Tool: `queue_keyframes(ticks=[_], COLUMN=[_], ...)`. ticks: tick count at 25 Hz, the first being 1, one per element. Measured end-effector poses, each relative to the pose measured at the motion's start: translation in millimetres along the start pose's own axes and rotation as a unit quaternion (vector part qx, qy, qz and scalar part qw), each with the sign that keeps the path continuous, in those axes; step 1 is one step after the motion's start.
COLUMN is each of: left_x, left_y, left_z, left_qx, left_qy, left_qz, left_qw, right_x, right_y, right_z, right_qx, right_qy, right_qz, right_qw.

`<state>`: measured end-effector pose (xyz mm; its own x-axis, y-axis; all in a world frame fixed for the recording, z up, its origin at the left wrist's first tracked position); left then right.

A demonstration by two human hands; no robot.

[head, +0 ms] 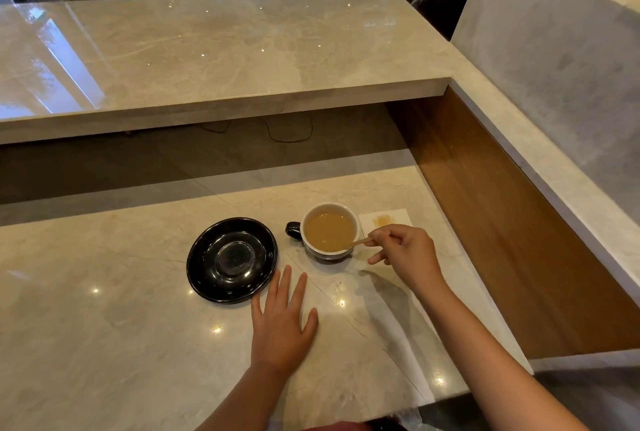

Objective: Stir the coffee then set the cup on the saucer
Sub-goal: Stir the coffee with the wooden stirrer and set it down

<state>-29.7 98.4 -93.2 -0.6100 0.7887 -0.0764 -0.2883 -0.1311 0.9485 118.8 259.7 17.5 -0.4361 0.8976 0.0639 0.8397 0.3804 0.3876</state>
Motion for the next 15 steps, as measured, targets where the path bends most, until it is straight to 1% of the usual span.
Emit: queue_keyframes(ticks=[9,13,15], left_x=[-0.5,0.2,0.8], left_y=[-0.5,-1.6,-1.6], left_z=[-0.4,-0.6,-0.6], left_qx=[-0.010,-0.002,0.005], left_qy=[-0.015,-0.016,-0.014], left_qz=[0.010,0.010,0.011], left_qw=[1.000,1.000,1.000], right_x=[-9.0,-12.0,-11.4], right_y=[49.4,66.9,76.8], right_z=[14.2,22.2,23.5], right_qx=[0.088,0.115,0.123], right_qy=[-0.058,-0.064,-0.047], right_qz=[0.073,0.104,0.125], right_qw=[0.992,0.986,0.983])
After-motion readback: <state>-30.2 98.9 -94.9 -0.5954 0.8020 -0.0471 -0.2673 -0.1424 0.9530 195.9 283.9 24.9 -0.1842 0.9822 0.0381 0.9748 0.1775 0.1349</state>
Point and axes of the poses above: each hand's wrist, its own x-axis towards the middle knuckle, its own y-axis out of the back of the hand, z = x × y, the point moved 7 cm from there along x, towards the middle knuckle, and after that the axes turned 13 degrees about y, right-handed, at the moved point
